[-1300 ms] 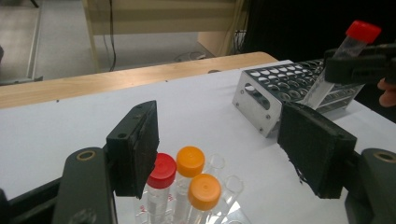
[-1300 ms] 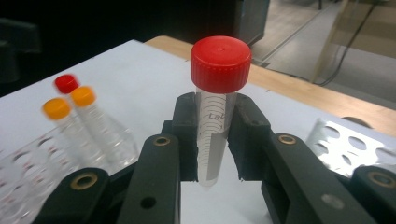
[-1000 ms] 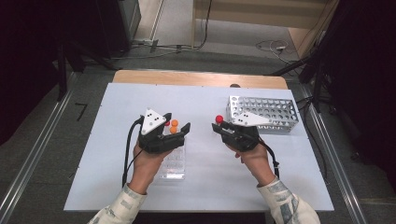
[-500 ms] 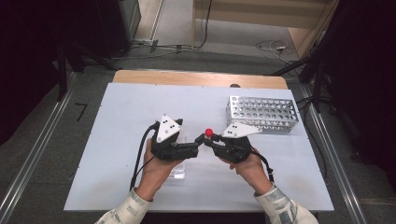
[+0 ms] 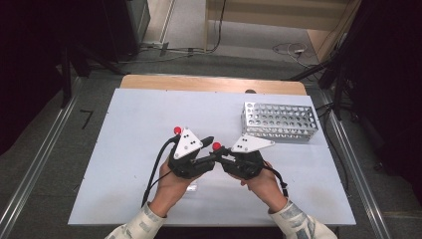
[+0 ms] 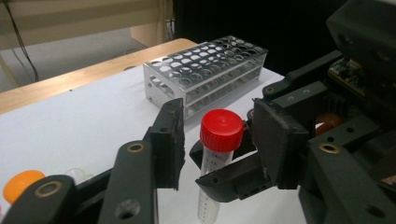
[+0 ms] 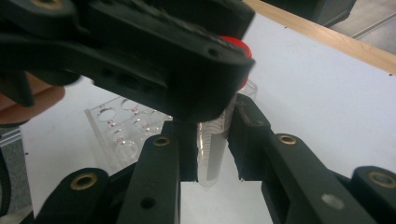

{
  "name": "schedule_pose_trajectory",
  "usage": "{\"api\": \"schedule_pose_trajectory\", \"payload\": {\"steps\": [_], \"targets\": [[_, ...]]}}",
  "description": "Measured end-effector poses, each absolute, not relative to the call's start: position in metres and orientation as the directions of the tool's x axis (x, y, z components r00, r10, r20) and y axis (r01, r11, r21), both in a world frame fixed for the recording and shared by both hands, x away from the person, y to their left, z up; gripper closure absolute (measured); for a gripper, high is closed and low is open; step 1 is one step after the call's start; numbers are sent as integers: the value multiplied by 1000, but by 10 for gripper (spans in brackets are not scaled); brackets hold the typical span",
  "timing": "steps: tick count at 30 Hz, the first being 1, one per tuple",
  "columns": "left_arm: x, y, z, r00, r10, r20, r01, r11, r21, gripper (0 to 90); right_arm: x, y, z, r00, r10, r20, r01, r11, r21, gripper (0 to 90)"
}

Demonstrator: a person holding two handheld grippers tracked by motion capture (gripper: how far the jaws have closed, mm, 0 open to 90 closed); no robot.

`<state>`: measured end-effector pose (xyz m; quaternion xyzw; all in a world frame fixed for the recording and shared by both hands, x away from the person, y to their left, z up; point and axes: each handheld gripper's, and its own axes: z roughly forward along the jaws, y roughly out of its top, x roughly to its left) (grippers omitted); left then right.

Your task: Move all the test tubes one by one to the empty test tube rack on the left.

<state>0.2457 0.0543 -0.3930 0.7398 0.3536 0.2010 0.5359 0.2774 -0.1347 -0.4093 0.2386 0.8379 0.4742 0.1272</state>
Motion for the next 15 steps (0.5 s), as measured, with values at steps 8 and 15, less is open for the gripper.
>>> {"api": "schedule_pose_trajectory", "payload": {"steps": [8,15], "targets": [[245,56,-392,684,724,-89,305,-172,937,697,274,-135,-406,-858,513,27,280,422,862,705],[244,59,-389,679,727,-100,304,-153,940,701,273,-136,-403,-868,495,41,274,409,870,549]]}}
